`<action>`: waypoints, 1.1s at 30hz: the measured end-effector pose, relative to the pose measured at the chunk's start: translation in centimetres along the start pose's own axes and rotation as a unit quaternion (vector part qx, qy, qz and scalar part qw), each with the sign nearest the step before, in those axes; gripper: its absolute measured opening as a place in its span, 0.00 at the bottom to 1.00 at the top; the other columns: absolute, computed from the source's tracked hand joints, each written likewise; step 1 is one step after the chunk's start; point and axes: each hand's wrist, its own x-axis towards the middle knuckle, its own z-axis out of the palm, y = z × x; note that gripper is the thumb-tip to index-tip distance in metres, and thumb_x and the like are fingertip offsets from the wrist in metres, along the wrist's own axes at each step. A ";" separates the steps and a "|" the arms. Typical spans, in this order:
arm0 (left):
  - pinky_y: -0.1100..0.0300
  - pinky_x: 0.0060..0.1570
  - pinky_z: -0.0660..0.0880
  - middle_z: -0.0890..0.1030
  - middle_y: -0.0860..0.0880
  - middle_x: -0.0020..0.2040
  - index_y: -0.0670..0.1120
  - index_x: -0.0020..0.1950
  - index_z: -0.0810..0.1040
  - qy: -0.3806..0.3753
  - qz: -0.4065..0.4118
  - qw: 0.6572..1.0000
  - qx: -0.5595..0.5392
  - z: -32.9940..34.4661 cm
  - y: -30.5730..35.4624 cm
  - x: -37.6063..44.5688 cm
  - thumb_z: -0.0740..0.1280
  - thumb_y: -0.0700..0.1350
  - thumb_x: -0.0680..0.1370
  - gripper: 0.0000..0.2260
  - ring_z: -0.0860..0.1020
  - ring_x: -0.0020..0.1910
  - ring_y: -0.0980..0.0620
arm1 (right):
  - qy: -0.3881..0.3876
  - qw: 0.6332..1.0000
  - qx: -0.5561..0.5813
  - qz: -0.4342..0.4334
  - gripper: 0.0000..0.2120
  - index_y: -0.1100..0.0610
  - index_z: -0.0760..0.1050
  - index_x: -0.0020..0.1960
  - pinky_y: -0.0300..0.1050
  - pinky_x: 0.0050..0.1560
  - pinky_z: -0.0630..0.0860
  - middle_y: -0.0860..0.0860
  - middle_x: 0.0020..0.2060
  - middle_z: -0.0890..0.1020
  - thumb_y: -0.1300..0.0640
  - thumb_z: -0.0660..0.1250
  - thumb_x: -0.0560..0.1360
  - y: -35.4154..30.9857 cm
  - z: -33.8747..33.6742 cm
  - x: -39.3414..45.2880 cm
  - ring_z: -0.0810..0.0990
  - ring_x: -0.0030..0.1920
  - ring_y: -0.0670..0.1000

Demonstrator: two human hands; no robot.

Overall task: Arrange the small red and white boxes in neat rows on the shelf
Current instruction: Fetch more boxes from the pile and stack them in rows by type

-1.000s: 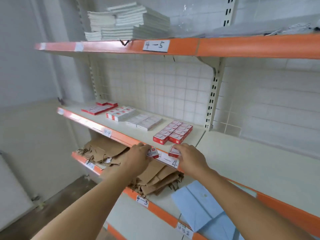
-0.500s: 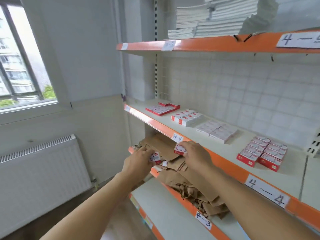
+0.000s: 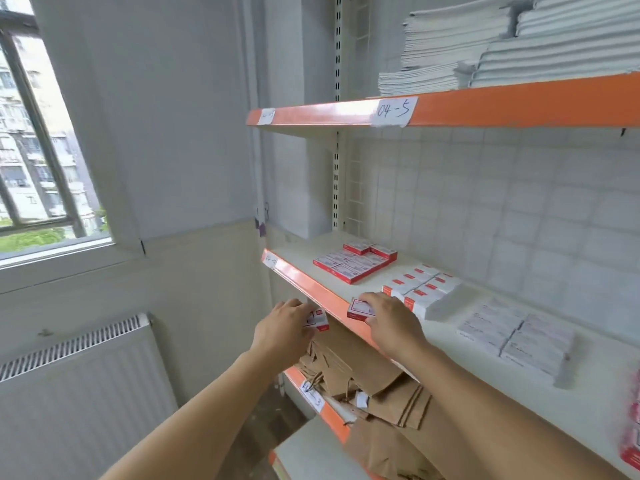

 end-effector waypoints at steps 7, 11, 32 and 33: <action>0.59 0.41 0.72 0.73 0.56 0.62 0.58 0.68 0.69 -0.019 0.024 0.999 -0.018 1.9 -4.1 7.6 0.62 0.52 0.79 0.17 0.70 0.60 0.53 | 0.001 1.000 -0.004 0.023 0.22 0.54 0.67 0.70 0.46 0.58 0.74 0.51 0.63 0.75 0.62 0.65 0.77 -0.3 2.9 6.9 0.74 0.62 0.52; 0.55 0.46 0.74 0.73 0.54 0.59 0.57 0.66 0.71 -0.032 0.065 0.997 -0.026 2.3 -6.8 13.0 0.63 0.51 0.78 0.16 0.70 0.60 0.52 | 0.027 0.997 -0.021 0.070 0.23 0.55 0.65 0.71 0.46 0.61 0.70 0.52 0.66 0.72 0.61 0.64 0.77 -0.3 4.2 11.2 0.71 0.65 0.53; 0.53 0.62 0.69 0.70 0.49 0.65 0.51 0.71 0.68 -0.136 0.280 0.948 -0.064 6.4 -7.0 30.0 0.64 0.47 0.78 0.21 0.67 0.64 0.49 | 0.117 0.959 -0.054 0.252 0.23 0.51 0.67 0.68 0.42 0.56 0.73 0.47 0.65 0.74 0.62 0.66 0.75 1.9 7.2 19.0 0.73 0.64 0.49; 0.53 0.63 0.69 0.70 0.49 0.65 0.50 0.71 0.68 -0.138 0.286 0.946 -0.064 6.6 -7.0 30.6 0.64 0.46 0.78 0.21 0.67 0.64 0.49 | 0.119 0.957 -0.056 0.257 0.23 0.51 0.67 0.69 0.41 0.56 0.73 0.47 0.64 0.74 0.62 0.66 0.75 2.0 7.4 19.2 0.73 0.63 0.49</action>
